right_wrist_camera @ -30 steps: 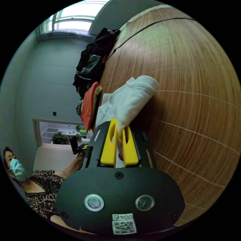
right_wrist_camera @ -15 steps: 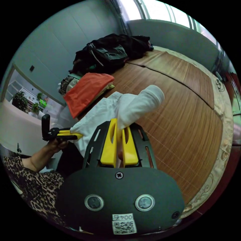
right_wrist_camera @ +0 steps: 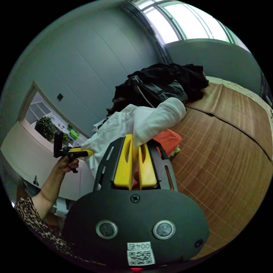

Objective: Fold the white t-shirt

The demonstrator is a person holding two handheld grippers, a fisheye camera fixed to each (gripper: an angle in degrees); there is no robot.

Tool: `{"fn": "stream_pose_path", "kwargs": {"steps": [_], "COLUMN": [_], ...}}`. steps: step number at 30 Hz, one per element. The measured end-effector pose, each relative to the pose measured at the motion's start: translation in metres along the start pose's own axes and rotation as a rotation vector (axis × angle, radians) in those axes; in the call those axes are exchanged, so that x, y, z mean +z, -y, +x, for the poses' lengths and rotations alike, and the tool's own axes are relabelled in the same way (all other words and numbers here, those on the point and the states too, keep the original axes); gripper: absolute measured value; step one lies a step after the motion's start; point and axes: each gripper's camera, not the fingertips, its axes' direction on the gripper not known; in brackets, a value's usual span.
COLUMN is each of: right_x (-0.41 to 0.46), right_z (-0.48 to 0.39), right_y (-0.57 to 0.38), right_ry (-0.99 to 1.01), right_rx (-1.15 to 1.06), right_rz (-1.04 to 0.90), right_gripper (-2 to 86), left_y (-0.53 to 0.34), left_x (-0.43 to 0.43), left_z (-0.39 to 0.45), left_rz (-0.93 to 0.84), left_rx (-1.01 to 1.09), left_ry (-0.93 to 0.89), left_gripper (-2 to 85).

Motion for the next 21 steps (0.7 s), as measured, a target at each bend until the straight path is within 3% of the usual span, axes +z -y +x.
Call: {"fn": "stream_pose_path", "kwargs": {"steps": [11,21], "right_x": [0.123,0.142], "right_z": [-0.007,-0.006], "right_y": [0.005,0.015], "right_ry": [0.07,0.069], "right_rx": [0.1,0.103], "right_rz": [-0.022,-0.018], "right_gripper": [3.2,3.1], "left_y": [-0.002,-0.007], "left_x": [0.013,0.028], "left_z": [-0.161,-0.232], "left_rz": [-0.045,-0.015], "left_rx": [-0.142,-0.167], "left_ry": [-0.031,-0.104], "left_gripper": [0.7,0.7]}}
